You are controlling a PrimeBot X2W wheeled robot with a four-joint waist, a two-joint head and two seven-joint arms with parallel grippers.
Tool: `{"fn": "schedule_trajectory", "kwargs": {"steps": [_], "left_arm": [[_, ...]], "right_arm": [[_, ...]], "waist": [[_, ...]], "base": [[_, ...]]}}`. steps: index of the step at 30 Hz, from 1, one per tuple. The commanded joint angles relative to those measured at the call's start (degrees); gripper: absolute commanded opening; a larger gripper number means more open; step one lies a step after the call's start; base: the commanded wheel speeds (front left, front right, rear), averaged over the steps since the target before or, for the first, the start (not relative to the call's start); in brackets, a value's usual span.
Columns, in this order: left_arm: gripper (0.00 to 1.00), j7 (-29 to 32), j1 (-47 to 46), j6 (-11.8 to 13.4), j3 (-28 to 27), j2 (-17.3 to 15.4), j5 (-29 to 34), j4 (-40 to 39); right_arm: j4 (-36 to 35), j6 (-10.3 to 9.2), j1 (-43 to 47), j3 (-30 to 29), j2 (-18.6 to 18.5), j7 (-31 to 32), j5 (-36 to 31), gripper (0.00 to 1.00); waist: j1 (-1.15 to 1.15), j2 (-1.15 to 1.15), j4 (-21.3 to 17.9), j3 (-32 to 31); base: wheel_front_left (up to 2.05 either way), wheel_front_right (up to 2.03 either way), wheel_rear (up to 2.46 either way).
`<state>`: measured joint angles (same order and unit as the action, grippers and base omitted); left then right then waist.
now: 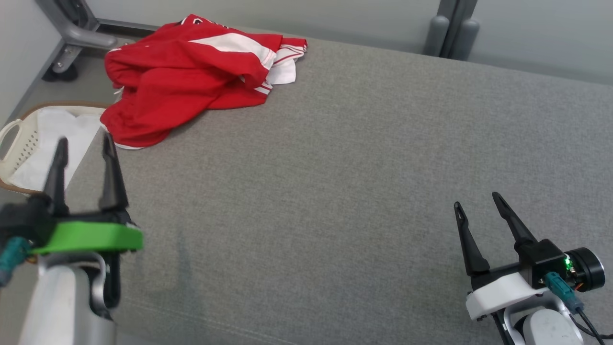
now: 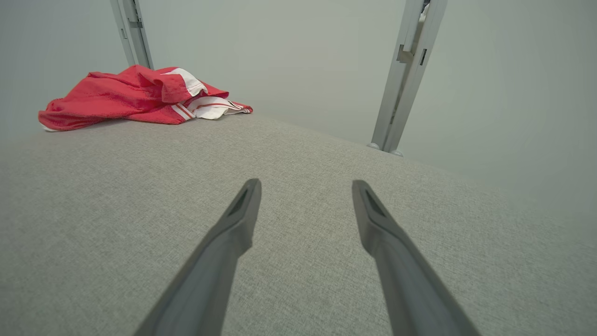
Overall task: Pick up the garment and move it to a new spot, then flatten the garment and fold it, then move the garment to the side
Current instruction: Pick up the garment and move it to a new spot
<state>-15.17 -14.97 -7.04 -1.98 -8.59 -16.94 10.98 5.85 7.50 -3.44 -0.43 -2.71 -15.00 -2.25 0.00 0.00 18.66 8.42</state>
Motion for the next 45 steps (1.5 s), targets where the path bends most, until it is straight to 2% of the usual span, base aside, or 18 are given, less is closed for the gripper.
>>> {"fn": "schedule_trajectory", "kwargs": {"steps": [1, 8, 14, 20, 27, 38, 39, 40, 41, 42, 43, 44, 45], "left_arm": [[1.0, 0.02, -3.87, -0.22, -0.53, -1.41, -0.87, -0.03], [1.0, 2.35, -22.13, -0.5, 0.27, -8.93, -3.68, 6.25], [1.0, 7.86, -34.51, -0.51, 2.47, -11.68, -6.04, 17.12], [1.0, 13.3, -42.5, -0.53, 4.81, -10.24, -7.78, 27.34], [1.0, 18.49, -47.71, -0.53, 6.66, -8.96, -10.6, 36.32], [1.0, 21.99, -50.12, -0.53, 6.21, -7.71, -15.53, 43.67], [0.93, 21.95, -50.32, -0.54, 6.36, -7.63, -16.33, 43.61], [0.78, 21.92, -50.39, -0.53, 6.44, -7.66, -16.61, 43.62], [0.48, 21.79, -50.53, -0.54, 6.67, -7.75, -16.96, 43.66], [0.36, 21.46, -50.62, -0.53, 6.87, -7.93, -17.08, 43.6], [0.13, 20.93, -50.66, -0.53, 7.01, -8.14, -17.28, 43.56], [0.0, 20.5, -50.63, -0.53, 7.19, -8.17, -17.37, 43.5], [0.0, 19.83, -50.61, -0.53, 7.29, -8.3, -17.46, 43.44]], "right_arm": [[-0.15, -0.02, -0.6, -0.24, -0.22, -0.19, -0.5, 1.0], [-1.93, -0.03, -3.33, 0.46, -0.23, -0.19, -3.74, 1.0], [-4.31, -0.03, -6.72, 0.76, -0.23, -0.18, -6.11, 1.0], [-6.75, -0.03, -8.76, -0.42, -0.22, -0.19, -8.24, 1.0], [-8.56, -0.03, -10.18, -1.28, -0.19, -0.18, -9.47, 1.0], [-7.79, -0.05, -10.31, -1.51, -0.35, 0.0, -8.87, 1.0], [-7.65, -0.05, -10.5, -1.4, -0.36, 0.01, -8.81, 1.0], [-7.63, -0.05, -10.59, -1.3, -0.36, 0.01, -8.78, 1.0], [-7.59, -0.05, -10.82, -1.09, -0.35, 0.01, -8.75, 1.0], [-7.57, -0.05, -10.92, -0.92, -0.34, 0.01, -8.73, 1.0], [-7.53, -0.05, -11.01, -0.75, -0.34, 0.01, -8.69, 1.0], [-7.46, -0.05, -11.13, -0.65, -0.34, 0.01, -8.63, 1.0], [-7.38, -0.05, -11.18, -0.59, -0.33, 0.01, -8.59, 1.0]], "waist": [[0.0, 0.0, -2.05, 2.93], [0.0, 0.0, -5.46, 9.36], [0.0, 0.0, -8.32, 16.33], [0.0, 0.0, -10.16, 22.12], [0.0, 0.0, -11.44, 26.8], [0.0, 0.0, -11.87, 28.84], [0.0, 0.0, -11.86, 28.9], [0.0, 0.0, -11.87, 28.92], [0.0, 0.0, -11.93, 28.93], [0.0, 0.0, -11.99, 28.95], [0.0, 0.0, -12.07, 28.93], [0.0, 0.0, -12.13, 28.86], [0.0, 0.0, -12.2, 28.72]], "base": [[0.0, 0.0, 0.0], [0.0, 0.0, 0.0], [0.0, 0.0, 0.0], [0.0, 0.0, 0.0], [0.0, 0.0, 0.0], [0.0, 0.0, 0.0], [0.0, 0.0, 0.0], [0.0, 0.0, 0.0], [0.0, 0.0, 0.0], [0.0, 0.0, 0.0], [0.0, 0.0, 0.0], [0.0, 0.0, 0.0], [0.0, 0.0, 0.0]]}}
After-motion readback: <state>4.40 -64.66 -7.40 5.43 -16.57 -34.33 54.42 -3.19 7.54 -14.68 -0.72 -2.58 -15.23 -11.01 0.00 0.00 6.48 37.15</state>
